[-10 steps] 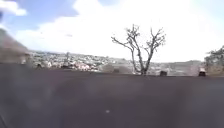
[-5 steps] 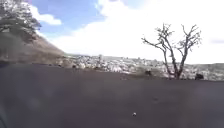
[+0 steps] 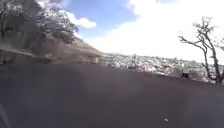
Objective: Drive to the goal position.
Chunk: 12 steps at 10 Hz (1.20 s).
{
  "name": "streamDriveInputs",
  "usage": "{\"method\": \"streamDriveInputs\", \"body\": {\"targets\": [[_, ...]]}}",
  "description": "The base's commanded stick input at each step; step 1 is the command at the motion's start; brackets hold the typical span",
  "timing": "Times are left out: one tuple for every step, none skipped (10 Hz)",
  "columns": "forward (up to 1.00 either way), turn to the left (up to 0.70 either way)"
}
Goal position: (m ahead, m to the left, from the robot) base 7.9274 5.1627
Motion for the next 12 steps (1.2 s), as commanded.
{"method": "streamDriveInputs", "body": {"targets": [[0.00,0.30],[0.00,0.00],[0.00,0.00],[0.00,0.00],[0.00,0.00],[0.00,0.00],[0.00,0.00],[0.00,0.00],[0.00,0.00],[0.00,0.00],[0.16,0.00],[0.20,0.00]]}}
